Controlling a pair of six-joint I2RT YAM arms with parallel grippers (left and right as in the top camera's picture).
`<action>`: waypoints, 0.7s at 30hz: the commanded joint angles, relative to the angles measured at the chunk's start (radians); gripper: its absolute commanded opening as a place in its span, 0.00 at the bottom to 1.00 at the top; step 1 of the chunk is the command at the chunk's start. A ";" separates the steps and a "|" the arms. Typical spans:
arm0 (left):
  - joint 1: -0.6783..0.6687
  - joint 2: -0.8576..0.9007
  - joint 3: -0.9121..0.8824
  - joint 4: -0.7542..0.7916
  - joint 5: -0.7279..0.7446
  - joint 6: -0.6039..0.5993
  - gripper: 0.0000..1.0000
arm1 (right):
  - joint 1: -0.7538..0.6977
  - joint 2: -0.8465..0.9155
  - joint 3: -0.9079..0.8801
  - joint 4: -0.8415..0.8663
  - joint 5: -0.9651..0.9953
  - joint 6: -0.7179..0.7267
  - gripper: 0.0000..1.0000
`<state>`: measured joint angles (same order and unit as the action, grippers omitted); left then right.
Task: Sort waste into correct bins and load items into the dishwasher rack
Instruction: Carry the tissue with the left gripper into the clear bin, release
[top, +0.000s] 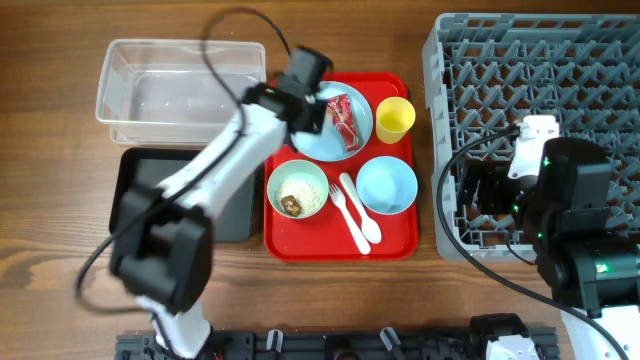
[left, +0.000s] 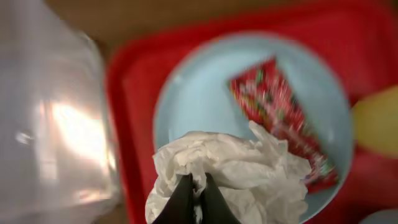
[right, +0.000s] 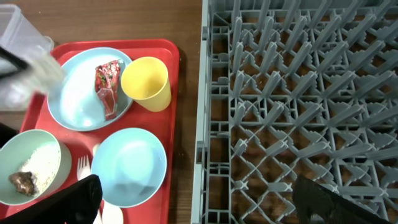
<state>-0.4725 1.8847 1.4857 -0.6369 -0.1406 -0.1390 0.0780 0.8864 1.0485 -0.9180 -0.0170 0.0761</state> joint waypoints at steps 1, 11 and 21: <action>0.106 -0.148 0.038 0.027 0.001 -0.003 0.07 | 0.003 0.000 0.019 0.006 0.022 0.012 1.00; 0.309 -0.105 0.037 0.007 0.001 -0.006 0.13 | 0.003 0.000 0.019 0.008 0.022 0.009 1.00; 0.165 -0.092 0.037 0.107 0.293 -0.146 1.00 | 0.003 0.000 0.019 0.008 0.022 0.005 1.00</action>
<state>-0.2276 1.7870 1.5230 -0.5678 0.0296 -0.1898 0.0780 0.8864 1.0485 -0.9134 -0.0170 0.0757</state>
